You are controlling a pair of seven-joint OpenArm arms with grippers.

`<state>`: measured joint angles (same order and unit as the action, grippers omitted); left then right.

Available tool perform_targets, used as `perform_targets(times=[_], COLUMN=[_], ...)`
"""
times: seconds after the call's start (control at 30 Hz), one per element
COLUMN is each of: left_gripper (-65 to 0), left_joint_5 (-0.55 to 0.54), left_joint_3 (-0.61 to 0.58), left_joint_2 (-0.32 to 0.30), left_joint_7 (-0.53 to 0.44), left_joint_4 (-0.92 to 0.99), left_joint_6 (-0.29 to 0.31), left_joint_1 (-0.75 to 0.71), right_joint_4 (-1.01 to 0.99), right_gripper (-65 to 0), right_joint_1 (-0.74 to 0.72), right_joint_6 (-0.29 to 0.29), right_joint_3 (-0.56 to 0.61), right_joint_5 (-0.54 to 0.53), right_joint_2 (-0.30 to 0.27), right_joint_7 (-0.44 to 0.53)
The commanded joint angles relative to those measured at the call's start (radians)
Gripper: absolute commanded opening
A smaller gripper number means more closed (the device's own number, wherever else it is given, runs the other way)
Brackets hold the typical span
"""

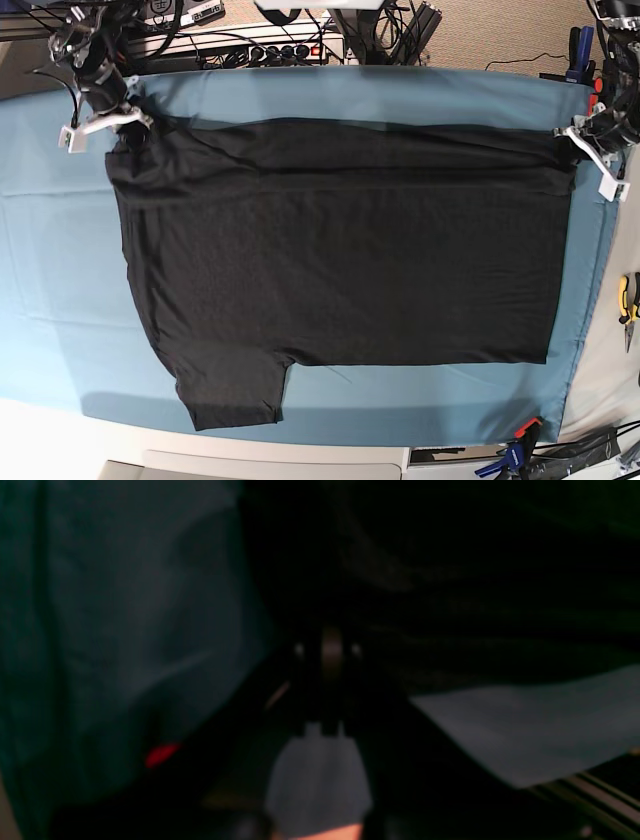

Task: Fold the T-shirt properly
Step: 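Pull the shirt by its folded edge toward the robot with both grippers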

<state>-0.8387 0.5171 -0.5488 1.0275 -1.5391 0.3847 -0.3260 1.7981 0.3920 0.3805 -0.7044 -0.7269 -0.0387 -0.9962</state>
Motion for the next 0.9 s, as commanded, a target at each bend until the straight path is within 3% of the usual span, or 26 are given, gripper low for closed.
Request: perform_targets(times=[0.0,0.23,0.37,0.57,0.87], left_gripper=[-65.0,-65.0,-65.0,-65.0,-65.0], left_joint_5=[0.016,-0.004,-0.036,-0.037,-0.037], left_joint_3=[0.004,0.108,0.151,0.156,0.156], left_joint_2=[0.002,0.002,0.002,0.002,0.003], left_joint_7=[0.084,0.083,0.084,0.083,0.092], left_joint_4=[-0.008,-0.102,-0.128,-0.129,-0.129], left_joint_6=[0.008,0.009,0.035,0.034,0.034], left_joint_1=[-0.03,-0.117,-0.166,-0.172,-0.173], right_joint_4=[0.043,0.169,0.171,0.171,0.171], right_gripper=[-65.0,-65.0,-65.0,-65.0,-65.0], right_joint_1=[0.015,0.085,0.121,0.174,0.179], right_joint_6=[0.005,0.005,0.005,0.005,0.005], right_joint_3=[-0.005,-0.063,-0.097,-0.155,-0.195], right_joint_5=[-0.011,-0.01,-0.011,-0.014,-0.016], right_joint_2=[-0.011,-0.013,-0.055,-0.113,-0.117], right_joint_7=[0.013,0.004,-0.004,-0.024,-0.047])
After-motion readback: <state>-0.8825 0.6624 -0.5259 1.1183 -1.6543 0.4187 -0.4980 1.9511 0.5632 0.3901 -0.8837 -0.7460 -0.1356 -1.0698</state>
